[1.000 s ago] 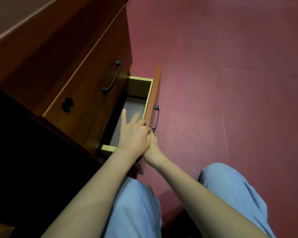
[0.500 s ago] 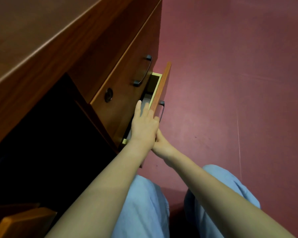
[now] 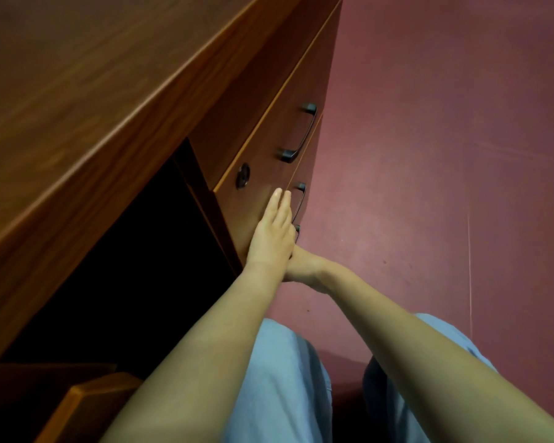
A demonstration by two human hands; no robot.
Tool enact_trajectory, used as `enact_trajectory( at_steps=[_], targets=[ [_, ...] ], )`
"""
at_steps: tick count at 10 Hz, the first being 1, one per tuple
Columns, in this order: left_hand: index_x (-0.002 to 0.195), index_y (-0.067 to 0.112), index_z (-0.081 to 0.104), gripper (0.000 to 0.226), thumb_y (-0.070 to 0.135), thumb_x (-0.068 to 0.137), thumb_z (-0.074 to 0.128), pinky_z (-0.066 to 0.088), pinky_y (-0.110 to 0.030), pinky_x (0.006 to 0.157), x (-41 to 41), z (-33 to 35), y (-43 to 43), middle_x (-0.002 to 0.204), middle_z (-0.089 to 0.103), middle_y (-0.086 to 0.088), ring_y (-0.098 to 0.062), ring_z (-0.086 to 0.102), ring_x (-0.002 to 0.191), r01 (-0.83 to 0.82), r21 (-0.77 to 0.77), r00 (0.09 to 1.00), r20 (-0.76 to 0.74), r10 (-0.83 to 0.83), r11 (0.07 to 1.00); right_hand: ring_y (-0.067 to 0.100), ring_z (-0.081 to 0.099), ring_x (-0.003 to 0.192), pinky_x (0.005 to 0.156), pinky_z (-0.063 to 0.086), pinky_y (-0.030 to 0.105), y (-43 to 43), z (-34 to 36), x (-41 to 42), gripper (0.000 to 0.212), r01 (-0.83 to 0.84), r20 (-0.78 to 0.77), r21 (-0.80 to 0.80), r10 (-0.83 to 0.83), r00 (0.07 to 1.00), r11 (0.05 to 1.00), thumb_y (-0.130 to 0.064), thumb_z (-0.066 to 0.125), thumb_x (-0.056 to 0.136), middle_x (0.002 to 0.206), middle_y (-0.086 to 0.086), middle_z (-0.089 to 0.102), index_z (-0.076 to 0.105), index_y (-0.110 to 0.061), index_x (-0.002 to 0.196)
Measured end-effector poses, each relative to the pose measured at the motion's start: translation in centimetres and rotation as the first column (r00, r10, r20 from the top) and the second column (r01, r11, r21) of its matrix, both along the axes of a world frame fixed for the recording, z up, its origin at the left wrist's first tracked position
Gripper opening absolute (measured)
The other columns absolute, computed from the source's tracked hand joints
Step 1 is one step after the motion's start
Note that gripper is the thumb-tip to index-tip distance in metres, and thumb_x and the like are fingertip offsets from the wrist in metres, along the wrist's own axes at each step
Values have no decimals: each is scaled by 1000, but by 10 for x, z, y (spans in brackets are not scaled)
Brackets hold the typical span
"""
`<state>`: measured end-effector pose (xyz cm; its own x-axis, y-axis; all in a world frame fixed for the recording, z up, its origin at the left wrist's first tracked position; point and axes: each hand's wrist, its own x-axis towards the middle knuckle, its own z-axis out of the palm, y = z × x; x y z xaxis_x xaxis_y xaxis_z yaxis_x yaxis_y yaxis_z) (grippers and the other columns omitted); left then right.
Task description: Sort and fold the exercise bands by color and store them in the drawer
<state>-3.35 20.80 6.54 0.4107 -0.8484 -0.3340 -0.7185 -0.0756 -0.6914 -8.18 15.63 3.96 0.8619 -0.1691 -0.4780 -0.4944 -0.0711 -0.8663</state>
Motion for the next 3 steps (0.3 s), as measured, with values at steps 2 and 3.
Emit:
enact_trajectory(
  at_steps=[2, 3],
  targets=[
    [143, 3, 13, 64, 34, 93, 37, -13, -53, 110, -15, -18, 12, 154, 6, -21, -37, -8, 142, -153, -151, 974, -187, 124, 977, 4, 43, 78, 58, 42, 6, -3, -7, -19, 59, -114, -5, -172, 115, 993, 978, 16, 46, 80, 98, 1, 46, 28, 1, 134],
    [115, 13, 61, 51, 39, 71, 61, 13, -57, 110, -56, -35, 47, 128, 56, -16, -31, 41, 131, -321, -397, 906, -392, 158, 860, 12, 45, 100, 85, 38, 17, -1, -9, -59, 60, -291, -143, -305, 259, 955, 907, -1, 49, 87, 115, 0, 47, 26, -11, 141]
  ],
)
